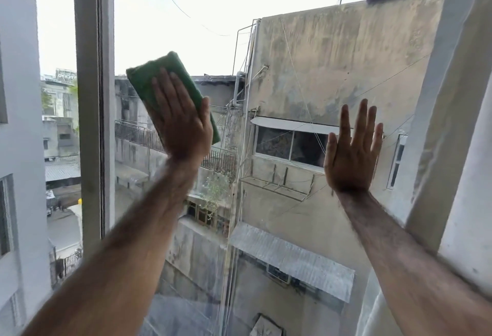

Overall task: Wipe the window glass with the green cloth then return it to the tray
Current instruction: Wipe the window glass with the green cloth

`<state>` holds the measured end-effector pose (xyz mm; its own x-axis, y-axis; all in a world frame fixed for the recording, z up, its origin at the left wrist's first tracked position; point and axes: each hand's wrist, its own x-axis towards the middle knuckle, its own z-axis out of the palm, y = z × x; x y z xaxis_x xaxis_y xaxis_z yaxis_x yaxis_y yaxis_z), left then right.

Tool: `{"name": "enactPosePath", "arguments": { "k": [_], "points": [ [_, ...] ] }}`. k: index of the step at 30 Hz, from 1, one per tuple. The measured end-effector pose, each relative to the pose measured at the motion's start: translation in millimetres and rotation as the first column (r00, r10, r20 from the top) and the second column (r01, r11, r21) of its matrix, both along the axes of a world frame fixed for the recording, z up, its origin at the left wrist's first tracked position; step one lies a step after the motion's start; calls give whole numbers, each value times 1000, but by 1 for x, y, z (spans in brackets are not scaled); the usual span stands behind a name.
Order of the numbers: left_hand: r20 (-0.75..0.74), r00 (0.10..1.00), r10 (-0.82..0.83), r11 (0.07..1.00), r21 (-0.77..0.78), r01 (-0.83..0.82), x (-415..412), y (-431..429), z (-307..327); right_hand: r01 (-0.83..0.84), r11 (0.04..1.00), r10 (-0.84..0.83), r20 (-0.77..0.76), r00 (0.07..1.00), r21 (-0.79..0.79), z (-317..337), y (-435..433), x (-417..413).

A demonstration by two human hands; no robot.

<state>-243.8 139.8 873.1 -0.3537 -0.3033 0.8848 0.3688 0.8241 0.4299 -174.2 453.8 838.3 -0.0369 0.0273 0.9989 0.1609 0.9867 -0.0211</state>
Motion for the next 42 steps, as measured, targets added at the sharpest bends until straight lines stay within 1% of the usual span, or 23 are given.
{"name": "enactPosePath", "arguments": {
  "k": [1, 2, 4, 6, 8, 10, 12, 15, 17, 18, 19, 21, 23, 24, 26, 28, 30, 32, 33, 35, 37, 39, 42],
  "points": [
    [-8, 1000, 3, 1000, 8, -3, 4, 17, 13, -3, 1000, 3, -4, 1000, 3, 0, 0, -1],
    [-37, 999, -2, 999, -33, 1, 7, 36, 20, 0, 1000, 0, -6, 1000, 6, 0, 0, -2],
    [-141, 989, -51, 982, -188, 24, 16, 74, 22, 2, 1000, -1, -7, 1000, 11, 1, 2, -2],
    [-213, 967, -138, 925, -376, 49, 25, 106, 11, -2, 1000, 2, -12, 1000, 19, 2, 2, -2],
    [-204, 960, -194, 835, -547, 53, 27, 117, -7, -2, 1000, 2, -14, 1000, 23, 2, 3, -1],
    [-195, 958, -209, 745, -667, 27, 24, 105, -33, -8, 1000, 8, -16, 1000, 19, 4, 2, 1],
    [-158, 970, -186, 667, -745, 7, 20, 77, -76, -9, 1000, 9, -12, 1000, 8, 4, 0, 4],
    [-97, 989, -109, 595, -804, -13, 15, 10, -147, -7, 1000, 7, 1, 1000, 2, 2, -1, 5],
    [-77, 994, -73, 558, -829, -23, 10, -37, -158, -9, 1000, 9, -4, 1000, 5, 0, -1, 4],
    [-73, 995, -61, 561, -827, -26, 7, -54, -153, -6, 1000, 6, -11, 1000, 7, 1, -2, 3],
    [-78, 996, -52, 589, -808, -32, 2, -64, -141, -1, 1000, 1, -18, 1000, 9, 1, -2, 2],
    [-98, 995, -30, 714, -698, -47, -3, -68, -104, 6, 1000, -6, -24, 1000, 9, 1, -1, 2],
    [-98, 995, -21, 859, -511, -32, -7, -55, -52, 7, 1000, -6, -21, 1000, 6, 2, -1, 2],
    [-97, 995, -14, 908, -419, -28, -9, -45, -23, 1, 1000, -1, -20, 1000, 5, 2, -1, 1],
    [-86, 996, -5, 965, -263, -18, -8, -19, 30, -5, 1000, 5, -24, 1000, 4, 1, -2, 0],
    [-117, 993, -9, 982, -187, -13, -1, 17, 62, -7, 1000, 7, -26, 1000, 2, 1, -1, -1],
    [-209, 977, -48, 971, -238, -4, 7, 56, 62, -8, 1000, 8, -32, 999, 5, 0, -1, -1],
    [-293, 948, -126, 932, -363, 11, 13, 87, 38, 4, 1000, -3, -40, 999, 11, 1, 0, -2],
    [-296, 943, -153, 905, -425, 13, 14, 94, 19, 11, 1000, -10, -39, 999, 13, 1, 1, -2],
    [-254, 952, -169, 863, -505, 18, 14, 97, -23, 17, 1000, -16, -45, 999, 16, 0, 3, -1],
    [-212, 962, -169, 842, -538, 30, 12, 90, -67, 14, 1000, -14, -49, 999, 15, 1, 4, -1],
    [-160, 978, -132, 824, -567, 18, 12, 82, -104, 3, 1000, -3, -39, 999, 15, 3, 3, -1],
    [-124, 988, -98, 791, -612, 2, 15, 72, -125, 5, 1000, -5, -31, 999, 9, 2, 1, 1]
  ]
}}
